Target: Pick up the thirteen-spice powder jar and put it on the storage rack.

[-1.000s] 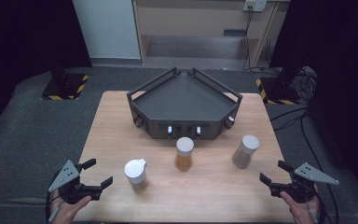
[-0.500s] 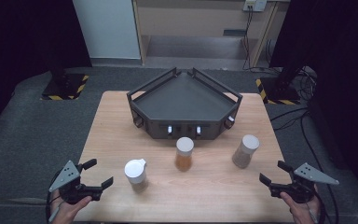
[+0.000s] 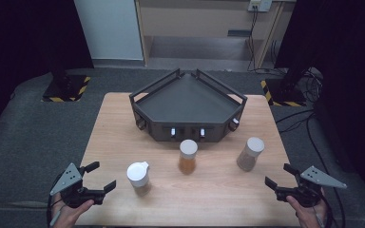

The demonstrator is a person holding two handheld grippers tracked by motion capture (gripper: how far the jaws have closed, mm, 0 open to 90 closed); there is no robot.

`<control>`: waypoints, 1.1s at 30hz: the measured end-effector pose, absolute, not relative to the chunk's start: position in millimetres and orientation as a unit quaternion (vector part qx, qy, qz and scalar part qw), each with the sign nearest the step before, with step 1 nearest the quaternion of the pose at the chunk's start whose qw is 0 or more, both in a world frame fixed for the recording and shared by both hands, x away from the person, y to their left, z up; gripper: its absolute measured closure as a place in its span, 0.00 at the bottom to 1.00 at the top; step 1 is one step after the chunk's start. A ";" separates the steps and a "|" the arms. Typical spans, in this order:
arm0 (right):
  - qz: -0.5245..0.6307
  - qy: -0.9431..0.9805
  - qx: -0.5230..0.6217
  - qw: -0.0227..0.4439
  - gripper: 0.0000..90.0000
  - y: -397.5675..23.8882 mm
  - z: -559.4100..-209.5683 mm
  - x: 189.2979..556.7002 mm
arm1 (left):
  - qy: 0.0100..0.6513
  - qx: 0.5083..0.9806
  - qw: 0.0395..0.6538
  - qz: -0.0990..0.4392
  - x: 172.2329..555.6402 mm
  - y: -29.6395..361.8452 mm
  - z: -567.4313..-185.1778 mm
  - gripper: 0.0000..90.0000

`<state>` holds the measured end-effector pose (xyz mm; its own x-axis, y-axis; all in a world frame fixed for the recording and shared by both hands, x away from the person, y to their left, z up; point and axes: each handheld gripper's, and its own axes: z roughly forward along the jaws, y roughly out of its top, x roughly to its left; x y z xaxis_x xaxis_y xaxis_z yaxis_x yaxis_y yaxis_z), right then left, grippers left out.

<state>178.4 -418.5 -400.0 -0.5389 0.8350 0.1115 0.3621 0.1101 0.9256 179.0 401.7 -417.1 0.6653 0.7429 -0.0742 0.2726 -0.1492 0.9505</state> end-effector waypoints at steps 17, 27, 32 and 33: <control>0.514 0.713 0.419 0.227 0.04 -417.5 -399.0 179.4 | 0.308 0.753 0.547 0.198 189.7 409.2 -382.7 0.01; 0.515 0.715 0.416 0.225 0.03 -418.2 -399.0 179.7 | 0.306 0.764 0.536 0.188 197.2 409.8 -364.4 0.01; 0.515 0.716 0.414 0.225 0.02 -417.6 -398.7 179.7 | 0.301 0.769 0.535 0.181 200.2 409.6 -357.5 0.01; 0.515 0.716 0.413 0.225 0.02 -417.6 -398.8 180.1 | 0.299 0.770 0.535 0.179 201.0 409.5 -355.9 0.02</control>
<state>180.1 -417.6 -398.8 -0.5574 0.8238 0.1037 0.3607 0.1278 0.9239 201.0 409.5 -355.9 0.7564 0.6527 -0.0437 0.2690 -0.2494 0.9303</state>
